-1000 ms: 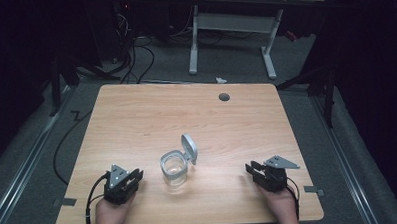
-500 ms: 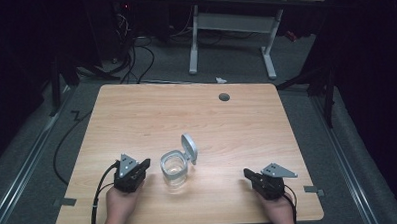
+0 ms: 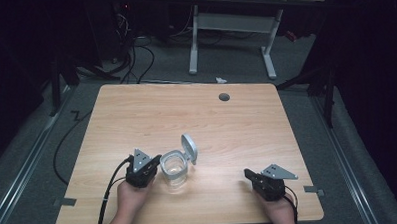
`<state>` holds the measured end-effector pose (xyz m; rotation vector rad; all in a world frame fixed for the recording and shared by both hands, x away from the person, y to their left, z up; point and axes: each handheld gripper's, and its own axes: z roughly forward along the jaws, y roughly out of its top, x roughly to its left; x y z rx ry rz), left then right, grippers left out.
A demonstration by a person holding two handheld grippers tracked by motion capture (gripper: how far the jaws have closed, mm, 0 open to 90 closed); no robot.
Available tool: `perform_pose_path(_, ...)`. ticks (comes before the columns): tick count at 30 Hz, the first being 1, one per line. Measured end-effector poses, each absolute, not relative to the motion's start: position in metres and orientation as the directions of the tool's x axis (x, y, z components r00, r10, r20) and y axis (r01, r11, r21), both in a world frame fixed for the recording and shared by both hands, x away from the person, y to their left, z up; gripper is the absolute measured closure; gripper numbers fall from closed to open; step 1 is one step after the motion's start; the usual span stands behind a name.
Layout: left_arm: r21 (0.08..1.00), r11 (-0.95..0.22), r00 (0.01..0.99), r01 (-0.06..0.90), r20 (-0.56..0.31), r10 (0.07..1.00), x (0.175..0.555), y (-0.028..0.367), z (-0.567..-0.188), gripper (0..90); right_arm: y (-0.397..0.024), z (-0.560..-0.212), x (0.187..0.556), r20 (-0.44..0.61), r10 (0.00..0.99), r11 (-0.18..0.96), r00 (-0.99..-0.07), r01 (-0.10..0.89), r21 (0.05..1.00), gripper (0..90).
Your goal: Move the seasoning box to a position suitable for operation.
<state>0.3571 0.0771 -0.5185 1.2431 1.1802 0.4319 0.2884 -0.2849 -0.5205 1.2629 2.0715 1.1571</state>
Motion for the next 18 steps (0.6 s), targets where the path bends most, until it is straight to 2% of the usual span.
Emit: perform_pose_path(18, 0.882, 0.334, 0.414, 0.331, -0.454, 0.789, 0.338, 0.075, -0.519, 90.0, -0.283, -0.523, 0.289, 0.07, 0.878, 0.207, -0.474, 0.508, 0.836, 86.7)
